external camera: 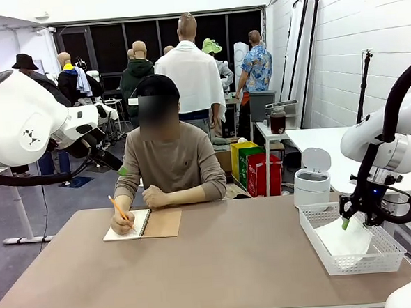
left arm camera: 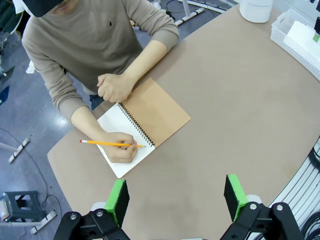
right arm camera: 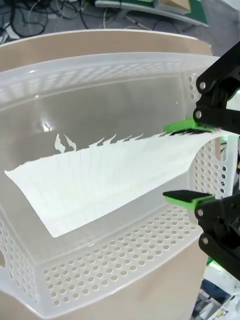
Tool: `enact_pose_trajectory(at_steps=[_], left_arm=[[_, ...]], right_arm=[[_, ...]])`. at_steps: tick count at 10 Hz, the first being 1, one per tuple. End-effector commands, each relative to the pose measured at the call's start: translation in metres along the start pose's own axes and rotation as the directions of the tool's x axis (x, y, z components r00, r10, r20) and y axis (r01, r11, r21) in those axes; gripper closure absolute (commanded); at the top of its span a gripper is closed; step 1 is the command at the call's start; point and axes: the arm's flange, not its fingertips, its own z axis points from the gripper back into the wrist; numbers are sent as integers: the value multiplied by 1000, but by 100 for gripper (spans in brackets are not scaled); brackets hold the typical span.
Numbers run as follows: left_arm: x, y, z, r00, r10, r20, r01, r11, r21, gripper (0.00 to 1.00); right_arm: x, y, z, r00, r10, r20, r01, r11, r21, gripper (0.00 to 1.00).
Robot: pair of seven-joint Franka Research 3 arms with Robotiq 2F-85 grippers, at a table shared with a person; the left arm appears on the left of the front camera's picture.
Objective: Sort the paper based on its condition.
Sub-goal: If a person hands you a paper, place it in the Organizing basket , and if it's crumpled, put it in the Trash can.
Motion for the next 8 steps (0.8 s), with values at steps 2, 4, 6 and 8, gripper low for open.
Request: enact_pose_trajectory(at_steps=[2, 4, 6, 8], left_arm=[[0, 1, 1, 1000, -2, 12, 2, 1000, -6, 0], [0, 1, 1, 1000, -2, 12, 2, 1000, -6, 0], [0, 1, 1, 1000, -2, 12, 2, 1000, -6, 0], [0, 1, 1, 1000, -2, 12, 2, 1000, -6, 0]], right_arm=[[-10, 16, 19, 997, -77, -3, 77, 995, -70, 0], [-12, 25, 21, 994, -104, -23, 102, 990, -98, 0], [-13, 31, 18, 991, -127, -44, 120, 985, -126, 0], [-10, 29, 16, 987, -160, -33, 154, 978, -139, 0]])
